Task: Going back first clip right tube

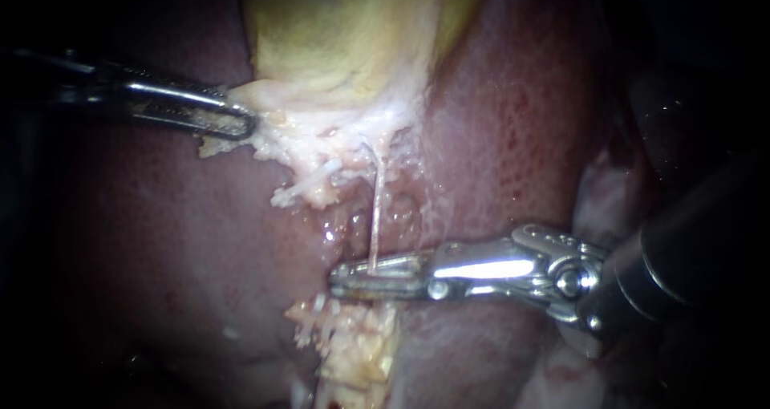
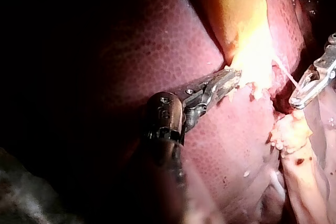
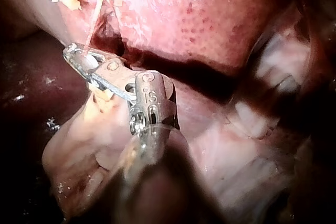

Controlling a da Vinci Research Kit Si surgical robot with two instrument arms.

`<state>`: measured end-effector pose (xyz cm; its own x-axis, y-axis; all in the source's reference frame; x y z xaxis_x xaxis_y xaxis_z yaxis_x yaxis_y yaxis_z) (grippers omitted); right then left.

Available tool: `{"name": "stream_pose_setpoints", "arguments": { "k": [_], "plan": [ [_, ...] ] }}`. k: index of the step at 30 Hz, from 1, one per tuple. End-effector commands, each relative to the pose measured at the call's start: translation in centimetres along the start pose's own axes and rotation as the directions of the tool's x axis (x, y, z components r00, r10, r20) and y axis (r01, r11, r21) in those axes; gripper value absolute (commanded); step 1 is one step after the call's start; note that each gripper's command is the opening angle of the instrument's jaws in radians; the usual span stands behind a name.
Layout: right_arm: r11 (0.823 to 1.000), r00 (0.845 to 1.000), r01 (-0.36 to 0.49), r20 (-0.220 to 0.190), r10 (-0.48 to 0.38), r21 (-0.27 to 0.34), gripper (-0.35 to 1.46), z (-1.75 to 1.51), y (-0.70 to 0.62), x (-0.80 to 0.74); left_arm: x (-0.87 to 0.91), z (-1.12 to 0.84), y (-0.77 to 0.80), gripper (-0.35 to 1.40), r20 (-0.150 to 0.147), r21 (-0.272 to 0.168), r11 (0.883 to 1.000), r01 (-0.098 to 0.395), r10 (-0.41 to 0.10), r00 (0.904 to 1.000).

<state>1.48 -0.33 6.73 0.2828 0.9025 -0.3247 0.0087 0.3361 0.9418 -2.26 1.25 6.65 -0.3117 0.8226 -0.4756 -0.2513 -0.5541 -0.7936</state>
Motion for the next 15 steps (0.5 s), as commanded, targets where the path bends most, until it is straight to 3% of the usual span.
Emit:
{"name": "stream_pose_setpoints", "arguments": {
  "k": [1,3,6,15],
  "plan": [
    [1.000,1.000,0.000,-0.001,0.000,-0.001,-0.35,0.01,0.01,0.00,0.00,0.00,0.00,-0.35,0.000,0.001,1.000,0.000,0.000,1.0000],
    [0.998,0.998,0.060,-0.002,-0.060,-0.002,0.06,0.05,0.01,0.00,0.00,0.00,0.00,-0.35,0.000,0.001,1.000,0.000,0.000,1.0000],
    [0.992,0.992,0.126,-0.006,-0.126,-0.009,0.35,0.11,0.07,0.01,0.00,0.00,0.00,-0.35,0.000,0.001,1.000,0.000,0.000,1.0000],
    [0.967,0.971,0.223,-0.063,-0.232,-0.124,0.46,0.06,0.45,-0.10,0.00,0.00,0.00,-0.35,0.000,0.001,1.000,0.000,0.000,1.0000]
  ]
}}
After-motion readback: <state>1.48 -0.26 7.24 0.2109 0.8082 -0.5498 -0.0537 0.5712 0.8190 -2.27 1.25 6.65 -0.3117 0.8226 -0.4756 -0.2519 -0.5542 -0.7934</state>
